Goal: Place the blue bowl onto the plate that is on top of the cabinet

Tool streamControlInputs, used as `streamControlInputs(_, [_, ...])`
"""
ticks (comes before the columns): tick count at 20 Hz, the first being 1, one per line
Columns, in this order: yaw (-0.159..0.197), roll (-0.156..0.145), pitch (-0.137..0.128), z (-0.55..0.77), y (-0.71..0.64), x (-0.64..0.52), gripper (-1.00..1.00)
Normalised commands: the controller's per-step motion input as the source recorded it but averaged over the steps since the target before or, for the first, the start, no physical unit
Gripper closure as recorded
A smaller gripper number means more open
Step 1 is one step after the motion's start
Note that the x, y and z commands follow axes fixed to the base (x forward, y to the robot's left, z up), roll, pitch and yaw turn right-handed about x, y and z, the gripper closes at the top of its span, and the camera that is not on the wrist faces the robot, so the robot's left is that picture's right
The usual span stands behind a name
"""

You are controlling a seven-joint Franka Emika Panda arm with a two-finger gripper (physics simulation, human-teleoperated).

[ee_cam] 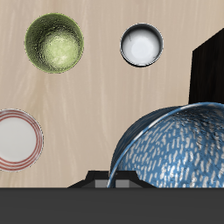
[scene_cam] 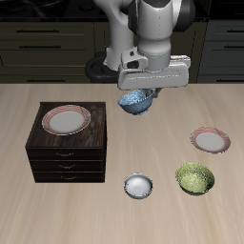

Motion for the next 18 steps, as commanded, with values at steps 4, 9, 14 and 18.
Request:
streamControlInputs(4, [0.009,-0.002,-0.064,0.39,-0.01,-0.17,1.00])
streamControlInputs(9, [0.023,0.000,-0.073,0.42,-0.01,-0.18,1.00])
streamControlInputs(14, [0.009,-0.004,-0.025,0.16,-0.04,-0.01,1.00])
streamControlInputs(18, [-0.018,-0.021,-0.011,0.16,-0.18,0.04,1.00])
